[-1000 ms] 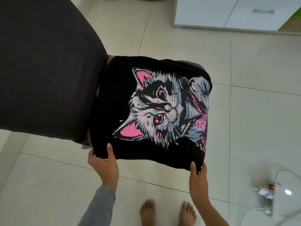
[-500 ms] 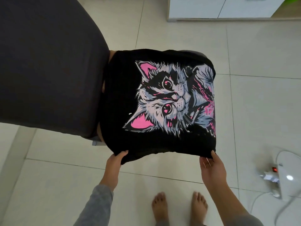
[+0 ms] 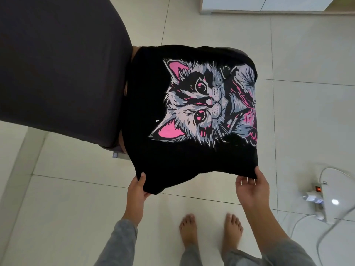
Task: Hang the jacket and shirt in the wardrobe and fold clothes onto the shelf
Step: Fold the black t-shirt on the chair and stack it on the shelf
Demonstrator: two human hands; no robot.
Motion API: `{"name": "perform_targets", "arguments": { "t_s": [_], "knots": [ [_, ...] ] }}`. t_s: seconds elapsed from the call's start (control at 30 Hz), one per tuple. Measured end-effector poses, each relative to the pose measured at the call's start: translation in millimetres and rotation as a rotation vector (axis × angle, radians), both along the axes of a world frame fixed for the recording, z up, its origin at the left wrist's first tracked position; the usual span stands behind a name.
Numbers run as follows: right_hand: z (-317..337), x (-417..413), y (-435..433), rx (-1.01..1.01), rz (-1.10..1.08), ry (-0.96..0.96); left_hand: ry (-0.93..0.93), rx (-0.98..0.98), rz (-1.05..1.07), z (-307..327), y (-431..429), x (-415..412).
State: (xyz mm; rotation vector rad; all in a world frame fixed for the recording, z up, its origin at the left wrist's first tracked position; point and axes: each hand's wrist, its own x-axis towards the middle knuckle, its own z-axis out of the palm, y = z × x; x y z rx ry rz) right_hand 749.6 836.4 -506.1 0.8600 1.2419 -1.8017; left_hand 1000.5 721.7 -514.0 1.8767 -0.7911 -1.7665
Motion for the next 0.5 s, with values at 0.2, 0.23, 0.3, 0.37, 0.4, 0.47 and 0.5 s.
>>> {"name": "perform_targets", "arguments": {
  "t_s": [0.2, 0.23, 0.3, 0.37, 0.4, 0.47, 0.5],
  "knots": [
    [9.6, -12.7, -5.9, 0.024, -0.169, 0.107, 0.165, -0.015, 0.222, 24.1, -4.6, 0.5],
    [11.1, -13.1, -7.9, 0.012, -0.232, 0.117, 0.192, -0.015, 0.231, 29.8, -7.1, -1.6],
    [28.7, -12.5, -20.3, -0.016, -0.165, 0.113, 0.226, -0.020, 0.265, 41.9, -17.2, -7.5],
    [26.8, -15.1, -19.1, 0.173, -0.121, 0.247, 0.262, -0.027, 0.290, 54.7, -30.5, -16.9],
    [21.9, -16.9, -16.2, 0.317, -0.127, 0.335, 0.274, -0.036, 0.301, 61.1, -37.0, -22.2],
    [24.5, -20.7, -21.0, 0.489, -0.014, 0.450, 0.275, -0.090, 0.323, 72.9, -53.2, -33.3],
    [24.7, -23.5, -21.8, 0.535, 0.051, 0.511, 0.260, -0.131, 0.331, 79.1, -61.6, -38.9]
  ]
}}
